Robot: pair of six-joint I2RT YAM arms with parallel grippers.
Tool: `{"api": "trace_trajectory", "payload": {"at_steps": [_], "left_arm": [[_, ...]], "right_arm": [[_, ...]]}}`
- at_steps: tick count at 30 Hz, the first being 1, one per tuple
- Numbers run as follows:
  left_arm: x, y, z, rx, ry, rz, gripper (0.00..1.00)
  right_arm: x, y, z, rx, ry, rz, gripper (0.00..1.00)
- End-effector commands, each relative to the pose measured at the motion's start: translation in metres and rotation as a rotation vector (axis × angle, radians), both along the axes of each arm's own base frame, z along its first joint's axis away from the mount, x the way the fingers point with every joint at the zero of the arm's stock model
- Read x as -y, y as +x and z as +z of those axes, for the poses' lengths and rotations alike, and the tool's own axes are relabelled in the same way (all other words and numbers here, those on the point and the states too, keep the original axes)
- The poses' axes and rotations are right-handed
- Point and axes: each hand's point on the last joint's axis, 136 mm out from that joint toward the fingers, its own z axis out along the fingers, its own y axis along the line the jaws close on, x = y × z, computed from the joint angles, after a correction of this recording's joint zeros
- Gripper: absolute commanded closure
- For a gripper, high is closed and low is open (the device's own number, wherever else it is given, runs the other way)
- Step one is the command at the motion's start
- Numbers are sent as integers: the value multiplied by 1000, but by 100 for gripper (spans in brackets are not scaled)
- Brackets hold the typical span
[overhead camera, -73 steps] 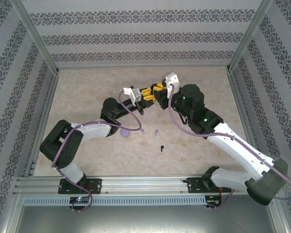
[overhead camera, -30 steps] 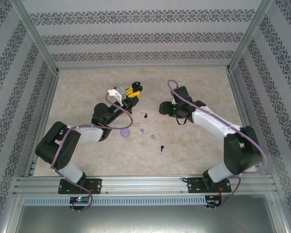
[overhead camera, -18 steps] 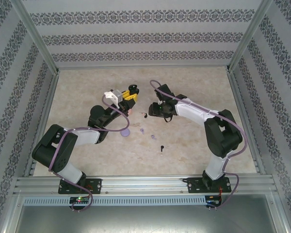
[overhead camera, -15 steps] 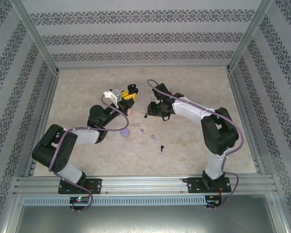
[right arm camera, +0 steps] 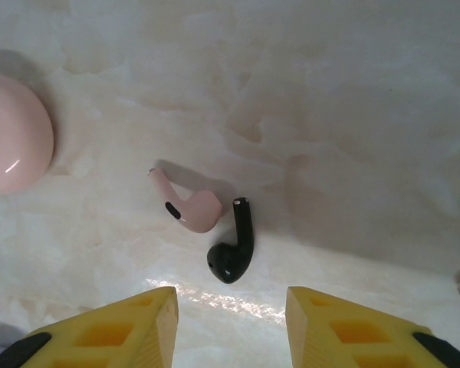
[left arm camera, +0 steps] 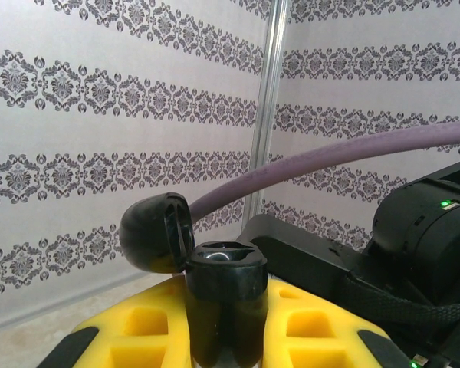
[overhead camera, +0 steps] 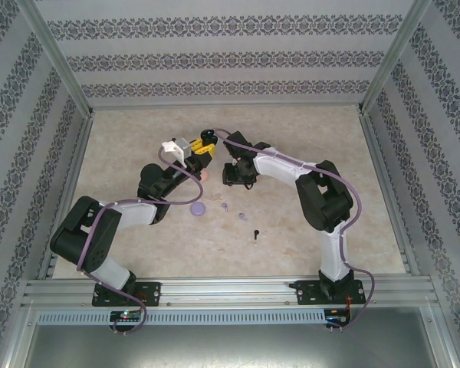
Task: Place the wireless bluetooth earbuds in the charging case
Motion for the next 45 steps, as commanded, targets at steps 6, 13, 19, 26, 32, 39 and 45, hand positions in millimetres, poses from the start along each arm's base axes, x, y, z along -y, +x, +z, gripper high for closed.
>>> {"api": "trace_trajectory", "payload": {"at_steps": [6, 13, 19, 26, 32, 39, 45], "left_arm": [[-6, -1, 27, 76, -41, 0, 100], [-6, 1, 28, 78, -49, 2, 100], [-5, 3, 28, 77, -56, -2, 100], [-6, 4, 26, 67, -60, -1, 100], [-5, 5, 28, 70, -65, -3, 100], [-4, 7, 28, 64, -71, -6, 100], [-3, 9, 27, 56, -75, -17, 100]], "right_arm": [[1, 4, -14, -16, -71, 17, 60], [-6, 7, -20, -24, -68, 18, 63], [-6, 10, -28, -32, -78, 14, 65], [-3, 7, -31, -39, -92, 15, 72], [1, 0, -32, -50, -105, 19, 83], [12, -12, -23, -40, -116, -4, 91], [29, -26, -6, -17, -108, -44, 91]]}}
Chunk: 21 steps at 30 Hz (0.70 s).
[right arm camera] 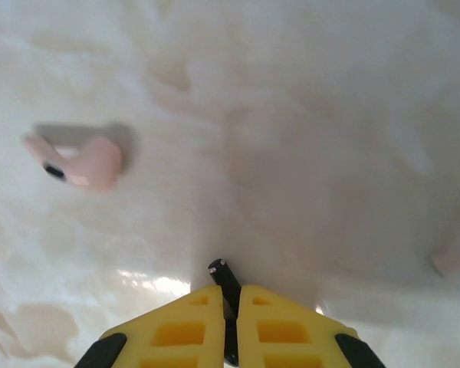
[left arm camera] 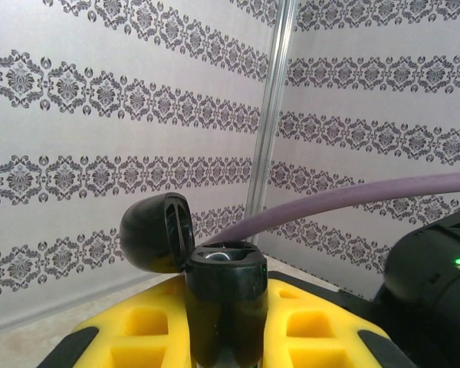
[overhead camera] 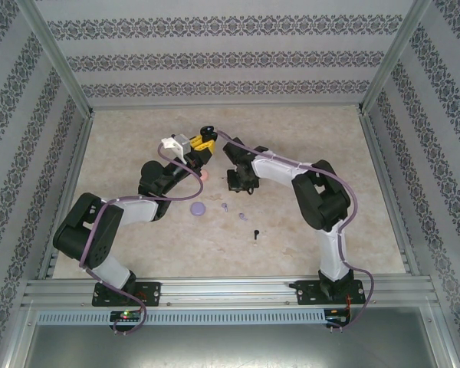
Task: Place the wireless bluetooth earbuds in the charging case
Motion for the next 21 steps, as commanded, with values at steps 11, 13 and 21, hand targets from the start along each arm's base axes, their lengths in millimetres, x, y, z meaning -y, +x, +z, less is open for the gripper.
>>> {"api": "trace_trajectory", "payload": {"at_steps": [11, 13, 21], "left_arm": [[3, 0, 20, 49, -53, -44, 100], [3, -1, 20, 47, -54, -47, 100], [6, -3, 20, 38, -57, -69, 100]], "right_arm": [[76, -41, 22, 36, -35, -173, 92], [92, -48, 18, 29, -52, -206, 92], [145, -78, -5, -22, -90, -335, 91]]}}
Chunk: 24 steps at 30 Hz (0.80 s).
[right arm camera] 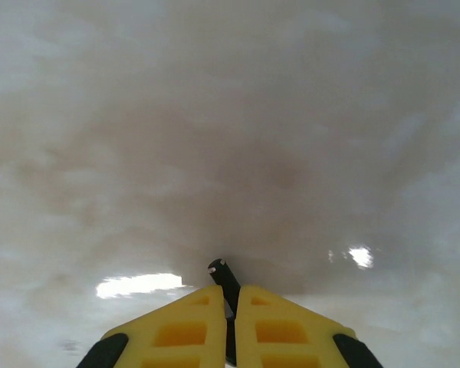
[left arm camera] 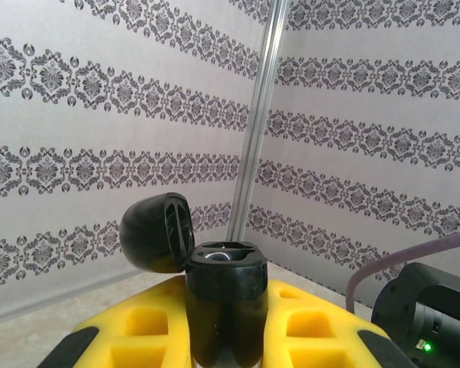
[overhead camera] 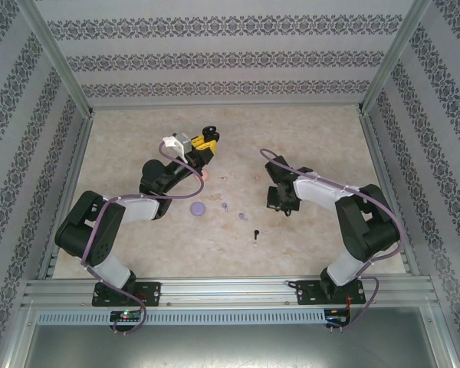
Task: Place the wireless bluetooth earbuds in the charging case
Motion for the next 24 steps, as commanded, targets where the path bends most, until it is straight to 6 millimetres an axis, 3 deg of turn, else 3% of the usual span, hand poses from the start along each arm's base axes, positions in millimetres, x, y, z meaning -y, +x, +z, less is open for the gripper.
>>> {"api": "trace_trajectory", "payload": {"at_steps": [1, 3, 6, 8, 16, 24], "left_arm": [[0, -4, 21, 61, -38, -27, 100], [1, -4, 20, 57, -41, -31, 100], [2, -4, 21, 55, -43, -36, 100], [3, -5, 22, 57, -46, -40, 100], [5, -6, 20, 53, -45, -45, 100], [5, -6, 20, 51, -49, -43, 100]], "right_arm": [[13, -3, -3, 13, -12, -58, 91], [14, -6, -7, 3, -5, -69, 85], [12, -11, -6, -2, 17, -83, 57], [12, -14, -1, 7, 33, -93, 47], [4, -20, 5, 12, 96, -112, 43], [-29, -14, 0, -10, 130, -61, 44]]}}
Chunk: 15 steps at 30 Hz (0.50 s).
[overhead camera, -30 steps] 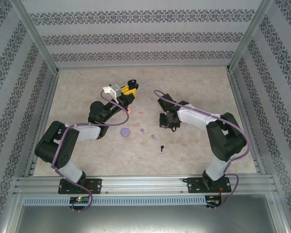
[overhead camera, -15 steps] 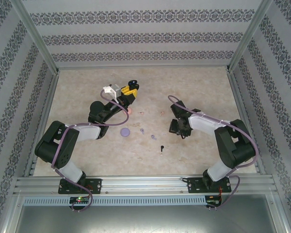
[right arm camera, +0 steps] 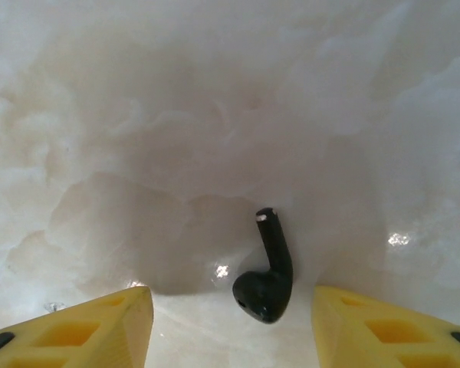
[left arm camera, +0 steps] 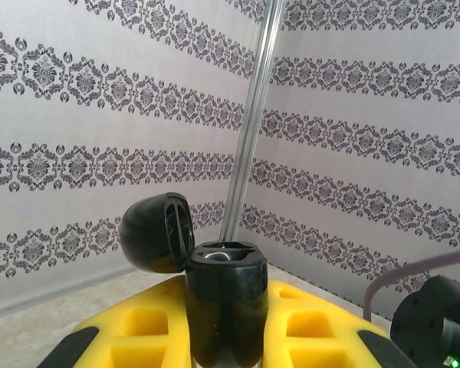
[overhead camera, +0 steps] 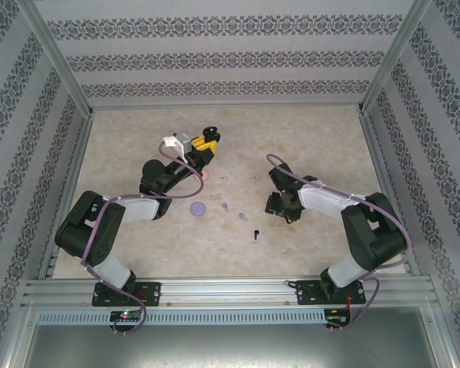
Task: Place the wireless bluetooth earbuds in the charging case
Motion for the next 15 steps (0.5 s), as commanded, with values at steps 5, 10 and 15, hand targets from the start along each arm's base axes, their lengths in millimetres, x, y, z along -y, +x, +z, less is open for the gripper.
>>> {"api": "trace_trajectory", "payload": {"at_steps": [5, 10, 15], "left_arm": [[4, -5, 21, 62, -43, -28, 100], [4, -5, 20, 59, -43, -27, 100], [3, -7, 22, 62, -43, -27, 100]], "right_arm": [[-45, 13, 17, 35, 91, 65, 47], [-57, 19, 40, 79, 122, 118, 49], [-46, 28, 63, 151, 87, 147, 51]]}}
